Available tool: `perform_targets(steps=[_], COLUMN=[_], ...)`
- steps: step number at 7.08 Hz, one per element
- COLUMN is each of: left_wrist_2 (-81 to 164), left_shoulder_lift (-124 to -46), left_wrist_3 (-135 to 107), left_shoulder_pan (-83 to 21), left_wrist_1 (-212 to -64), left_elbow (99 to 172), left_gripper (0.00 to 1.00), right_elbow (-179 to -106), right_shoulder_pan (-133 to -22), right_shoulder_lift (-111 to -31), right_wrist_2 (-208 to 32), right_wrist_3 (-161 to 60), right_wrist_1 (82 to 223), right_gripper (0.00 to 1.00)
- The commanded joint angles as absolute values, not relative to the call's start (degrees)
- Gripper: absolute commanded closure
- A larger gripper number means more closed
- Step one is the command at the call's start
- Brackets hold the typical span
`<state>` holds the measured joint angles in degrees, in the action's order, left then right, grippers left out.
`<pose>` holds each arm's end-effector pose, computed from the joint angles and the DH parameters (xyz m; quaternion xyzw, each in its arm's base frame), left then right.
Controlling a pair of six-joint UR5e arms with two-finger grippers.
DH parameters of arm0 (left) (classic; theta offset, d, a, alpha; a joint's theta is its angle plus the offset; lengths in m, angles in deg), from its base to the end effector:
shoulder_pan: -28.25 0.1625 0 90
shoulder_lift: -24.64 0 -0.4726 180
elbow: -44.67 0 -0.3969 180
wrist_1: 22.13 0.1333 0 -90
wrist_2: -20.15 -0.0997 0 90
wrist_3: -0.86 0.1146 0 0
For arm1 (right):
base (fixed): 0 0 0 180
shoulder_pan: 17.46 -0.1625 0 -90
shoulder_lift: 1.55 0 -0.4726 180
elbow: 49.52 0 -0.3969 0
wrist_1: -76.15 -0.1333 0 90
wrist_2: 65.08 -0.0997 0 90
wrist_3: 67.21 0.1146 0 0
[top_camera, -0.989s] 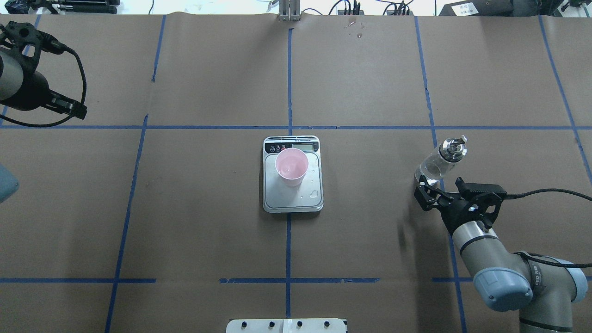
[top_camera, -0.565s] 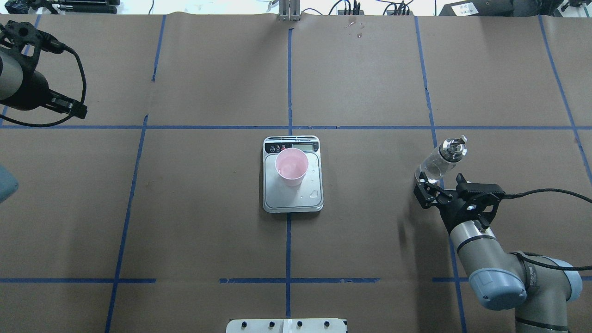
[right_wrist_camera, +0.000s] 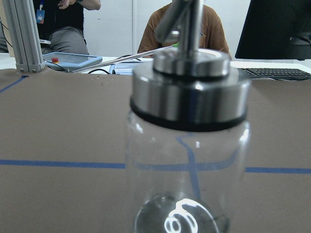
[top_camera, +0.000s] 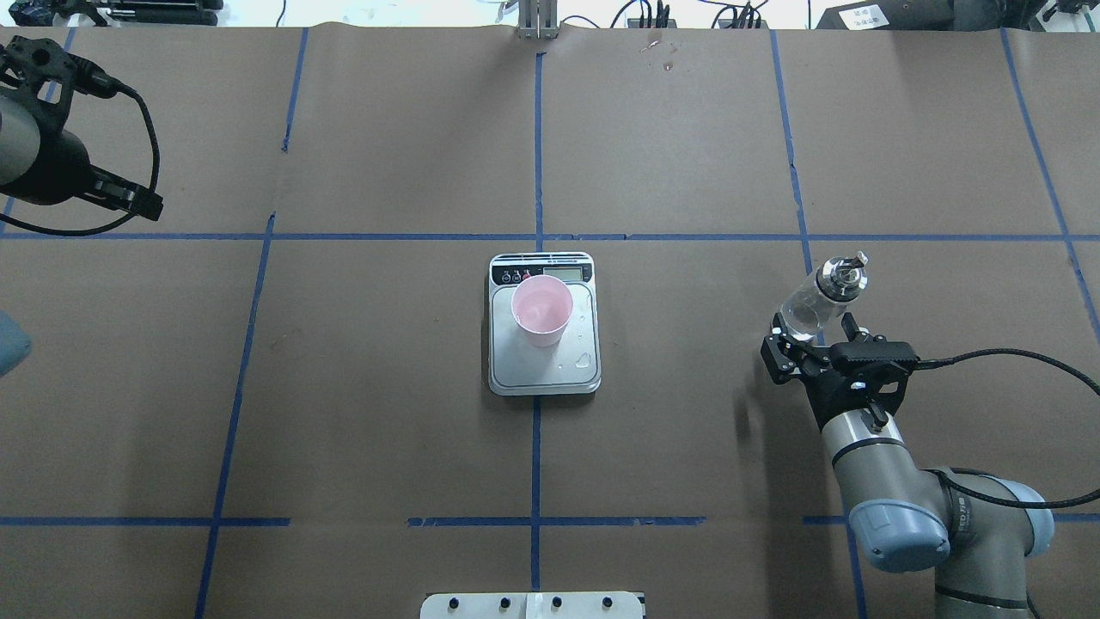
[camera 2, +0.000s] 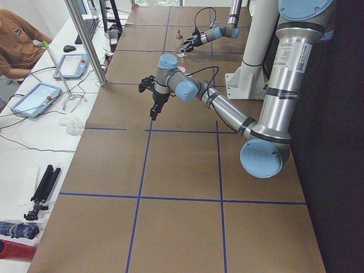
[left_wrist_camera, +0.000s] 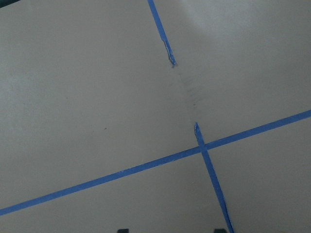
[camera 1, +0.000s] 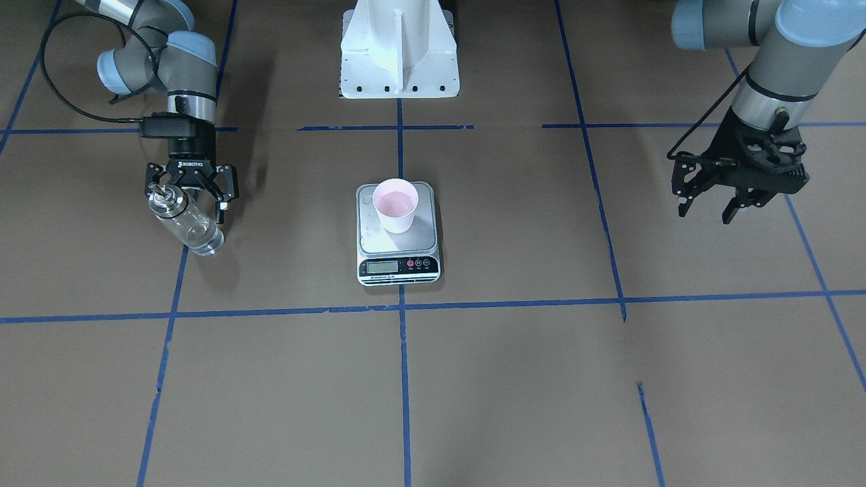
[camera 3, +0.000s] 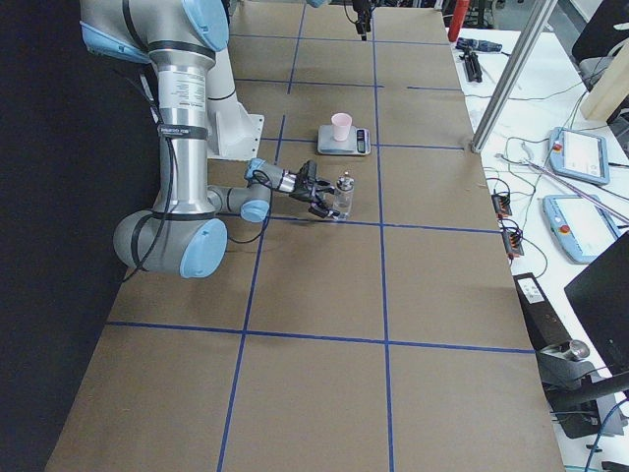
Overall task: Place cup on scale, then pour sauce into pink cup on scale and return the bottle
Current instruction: 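Close the right gripper around the glass sauce bottle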
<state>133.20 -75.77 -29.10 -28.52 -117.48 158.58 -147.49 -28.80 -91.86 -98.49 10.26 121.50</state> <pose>0.2314 -0.5146 0.4211 0.1847 0.3343 0.0941 0.9194 -0.4469 -0.3231 0.5419 0.4965 -0.2918 0.2007 0.7925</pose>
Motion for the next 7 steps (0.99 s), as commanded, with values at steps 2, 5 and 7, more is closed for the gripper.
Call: perform_targets(steps=[2, 5, 7], left_wrist_2=[133.18, 133.18, 133.18], left_shoulder_lift=[-75.73, -75.73, -75.73], left_wrist_3=[-29.11, -29.11, -29.11], left_shoulder_pan=[-28.52, -28.52, -28.52], left_wrist_1=[-117.41, -117.41, -117.32], left_elbow=[159.01, 159.19, 159.62], left_gripper=[0.32, 0.32, 0.32], right_elbow=[-146.99, -145.34, -143.39], right_shoulder_pan=[-30.02, -31.69, -31.78], right_shoulder_lift=[-90.15, -90.23, -90.15], right_wrist_2=[-98.3, -98.39, -98.48], right_wrist_3=[9.61, 9.79, 9.52], right_wrist_1=[121.24, 118.45, 116.07], right_gripper=[0.03, 0.02, 0.02])
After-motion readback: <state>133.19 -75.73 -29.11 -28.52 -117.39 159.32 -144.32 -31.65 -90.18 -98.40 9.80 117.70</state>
